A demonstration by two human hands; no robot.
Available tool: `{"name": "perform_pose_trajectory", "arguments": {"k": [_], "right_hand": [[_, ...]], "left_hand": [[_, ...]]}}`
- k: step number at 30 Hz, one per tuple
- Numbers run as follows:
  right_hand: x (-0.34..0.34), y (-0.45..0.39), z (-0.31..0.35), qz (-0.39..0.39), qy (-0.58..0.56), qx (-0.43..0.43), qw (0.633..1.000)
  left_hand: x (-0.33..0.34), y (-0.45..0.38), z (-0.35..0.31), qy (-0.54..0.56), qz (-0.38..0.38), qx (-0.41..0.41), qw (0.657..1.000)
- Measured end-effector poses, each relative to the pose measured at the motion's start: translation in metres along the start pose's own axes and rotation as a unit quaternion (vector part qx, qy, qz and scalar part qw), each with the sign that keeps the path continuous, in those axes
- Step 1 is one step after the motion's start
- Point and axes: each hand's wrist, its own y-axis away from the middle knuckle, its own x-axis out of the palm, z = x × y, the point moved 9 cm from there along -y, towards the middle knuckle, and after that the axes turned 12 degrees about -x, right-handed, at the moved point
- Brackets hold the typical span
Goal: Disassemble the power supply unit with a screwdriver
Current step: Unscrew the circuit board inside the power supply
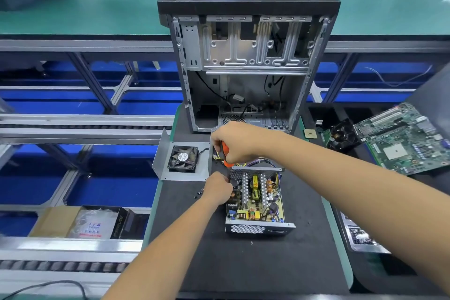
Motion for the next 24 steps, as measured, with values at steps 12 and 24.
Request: {"name": "perform_pose_trajectory", "arguments": {"k": [12, 24], "right_hand": [[-0.004, -0.001, -0.008, -0.017, 0.143, 0.043, 0.989], [0.000, -0.001, -0.004, 0.014, 0.055, 0.017, 0.998]], "left_hand": [[0.002, -0.004, 0.004, 0.012, 0.003, -0.013, 1.000], [0.002, -0.006, 0.004, 0.014, 0.005, -0.008, 1.000]]}}
